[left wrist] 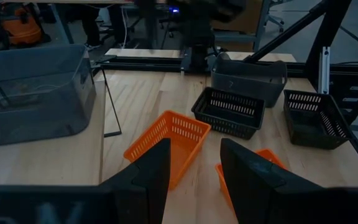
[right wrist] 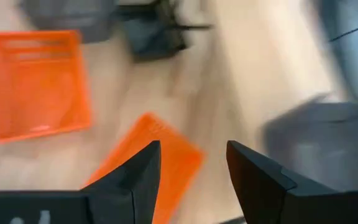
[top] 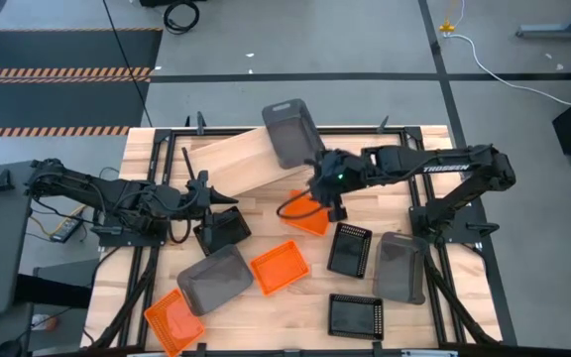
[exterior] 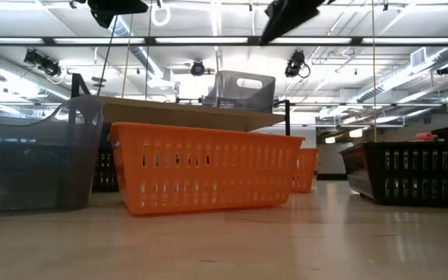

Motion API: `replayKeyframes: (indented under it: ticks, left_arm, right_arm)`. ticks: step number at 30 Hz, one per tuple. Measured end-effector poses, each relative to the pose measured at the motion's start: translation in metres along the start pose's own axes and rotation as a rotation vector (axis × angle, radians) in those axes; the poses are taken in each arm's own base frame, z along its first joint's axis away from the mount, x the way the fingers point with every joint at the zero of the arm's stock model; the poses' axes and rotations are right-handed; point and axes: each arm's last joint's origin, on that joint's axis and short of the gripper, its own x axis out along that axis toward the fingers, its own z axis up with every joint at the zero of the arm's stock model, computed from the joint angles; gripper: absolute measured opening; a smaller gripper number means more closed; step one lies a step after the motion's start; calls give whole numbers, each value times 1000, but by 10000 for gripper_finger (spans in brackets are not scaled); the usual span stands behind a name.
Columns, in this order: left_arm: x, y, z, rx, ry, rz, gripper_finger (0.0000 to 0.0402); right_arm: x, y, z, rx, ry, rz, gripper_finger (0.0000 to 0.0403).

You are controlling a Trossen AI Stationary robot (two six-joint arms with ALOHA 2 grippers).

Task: Stack baskets on shelf by color
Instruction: Put the top right orange bin on the shelf

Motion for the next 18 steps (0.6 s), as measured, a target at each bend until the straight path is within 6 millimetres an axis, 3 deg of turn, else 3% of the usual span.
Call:
replayKeyframes:
  ticks: [10, 18]
  left_arm:
    - [0, 0, -1, -4, 5, 0, 148]
    - [0, 0, -1, -4, 7, 0, 149]
  right_arm:
    - [63, 34, -34, -80, 231, 110, 189]
    - [84, 45, -62, -62, 371, 143, 187]
